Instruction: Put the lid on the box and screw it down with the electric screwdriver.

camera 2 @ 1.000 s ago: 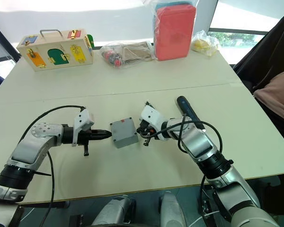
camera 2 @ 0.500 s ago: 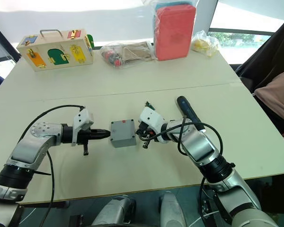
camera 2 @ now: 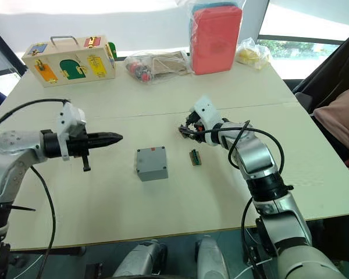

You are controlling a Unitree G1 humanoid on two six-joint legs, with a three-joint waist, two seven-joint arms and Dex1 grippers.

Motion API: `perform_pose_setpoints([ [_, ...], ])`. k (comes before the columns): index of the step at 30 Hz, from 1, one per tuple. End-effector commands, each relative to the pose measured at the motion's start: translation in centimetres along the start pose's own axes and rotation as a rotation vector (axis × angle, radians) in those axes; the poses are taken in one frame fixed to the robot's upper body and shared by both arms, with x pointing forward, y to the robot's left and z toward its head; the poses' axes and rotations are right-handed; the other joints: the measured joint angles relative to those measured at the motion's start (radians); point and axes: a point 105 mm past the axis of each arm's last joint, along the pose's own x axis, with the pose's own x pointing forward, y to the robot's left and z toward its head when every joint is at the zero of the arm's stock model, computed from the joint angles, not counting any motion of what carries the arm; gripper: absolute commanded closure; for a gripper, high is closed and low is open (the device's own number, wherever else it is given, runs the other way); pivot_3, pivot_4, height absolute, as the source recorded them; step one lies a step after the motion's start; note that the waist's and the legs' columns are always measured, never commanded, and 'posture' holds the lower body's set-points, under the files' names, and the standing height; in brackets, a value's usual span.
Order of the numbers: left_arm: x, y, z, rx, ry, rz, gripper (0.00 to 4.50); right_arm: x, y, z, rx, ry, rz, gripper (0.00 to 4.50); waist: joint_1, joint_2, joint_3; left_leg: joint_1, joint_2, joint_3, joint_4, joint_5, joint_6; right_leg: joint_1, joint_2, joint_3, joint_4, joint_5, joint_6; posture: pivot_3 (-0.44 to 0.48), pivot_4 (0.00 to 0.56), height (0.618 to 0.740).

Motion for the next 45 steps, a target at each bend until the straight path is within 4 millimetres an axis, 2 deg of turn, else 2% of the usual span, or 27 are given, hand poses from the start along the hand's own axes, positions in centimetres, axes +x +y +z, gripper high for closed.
perform_pose_setpoints([
  [1,0.1,0.3,1.2,0.036,-0.033,0.029,4.50,0.6,-1.0,1.0,0.033,-0.040,-0.037,0.73,-0.002,0.000,0.000,0.000,0.000,0.000,0.000,0.000,0.000,0.000,0.000,0.000,0.000,0.000,0.000,0.000,0.150,0.740],
  [3,0.3,0.4,1.2,0.034,-0.039,0.037,4.50,1.2,-1.0,0.5,0.078,-0.028,-0.031,0.17,-0.002,0.000,0.000,0.000,0.000,0.000,-0.001,0.000,0.000,-0.001,0.000,0.000,0.000,0.000,0.000,0.000,0.150,0.740],
  [4,0.4,0.3,1.2,0.031,-0.042,0.039,4.50,1.4,-1.1,0.4,0.091,-0.031,-0.032,0.05,-0.002,0.000,0.000,0.000,0.000,0.000,0.000,0.000,0.000,-0.001,0.000,0.000,0.000,0.000,0.000,0.000,0.150,0.740],
  [8,0.9,-0.1,1.0,0.021,-0.047,0.035,4.50,2.3,-1.3,-0.1,0.158,-0.015,-0.047,0.05,-0.004,0.000,0.000,0.000,0.000,0.000,0.000,0.000,0.000,-0.001,0.000,0.000,0.000,0.000,0.000,0.000,0.150,0.740],
  [19,1.0,-0.3,1.3,0.017,-0.057,0.035,4.50,3.5,-1.1,-0.2,0.157,-0.014,-0.049,0.05,-0.004,0.000,0.000,0.000,0.000,0.000,0.000,0.000,0.000,-0.001,0.000,0.000,0.001,0.000,0.000,0.000,0.150,0.740],
  [24,1.1,-0.4,1.2,0.015,-0.056,0.031,4.50,3.5,-1.1,-0.2,0.160,-0.014,-0.044,1.17,-0.004,0.000,0.000,0.000,0.000,0.000,0.000,0.000,0.000,-0.001,0.000,0.000,0.001,0.000,0.000,0.000,0.150,0.740],
  [25,1.1,-0.4,1.2,0.015,-0.056,0.030,4.50,3.5,-1.1,-0.2,0.158,-0.012,-0.045,1.63,-0.004,0.000,0.000,0.000,0.000,0.000,0.000,0.000,0.000,-0.001,0.000,0.000,0.001,0.000,0.000,0.000,0.150,0.740],
  [29,1.1,-0.4,1.3,0.016,-0.058,0.027,4.50,3.6,-1.0,-0.6,0.153,0.002,-0.044,2.86,-0.005,0.000,0.000,0.000,0.000,0.000,0.000,0.000,0.000,-0.001,0.000,0.000,0.001,0.000,0.000,0.000,0.150,0.740],
  [31,1.1,-0.4,1.3,0.017,-0.059,0.026,4.50,3.6,-0.9,-1.0,0.144,0.019,-0.044,3.84,-0.005,0.000,0.000,0.000,0.000,0.000,0.000,0.000,0.000,-0.001,0.000,0.000,0.001,0.000,0.000,0.000,0.150,0.740],
  [32,1.1,-0.4,1.4,0.017,-0.059,0.026,4.50,3.6,-0.9,-1.1,0.141,0.025,-0.046,4.05,-0.005,0.000,0.000,0.000,0.000,0.000,0.000,0.000,0.000,-0.001,0.000,0.000,0.001,0.000,0.000,0.000,0.150,0.740],
  [39,1.2,-0.4,1.4,0.017,-0.061,0.023,4.50,3.6,-1.0,-1.1,0.123,0.034,-0.056,4.05,-0.004,0.000,0.000,0.000,0.000,0.000,0.000,0.000,0.000,-0.001,0.000,0.000,0.001,0.000,0.000,0.000,0.150,0.740],
  [45,1.3,-0.5,1.4,0.016,-0.062,0.019,4.50,3.0,-1.2,0.7,0.129,-0.026,-0.053,4.05,-0.005,0.000,0.000,0.000,0.000,0.000,0.000,0.000,0.000,-0.001,0.000,0.000,0.001,0.000,0.000,0.000,0.150,0.740],
])
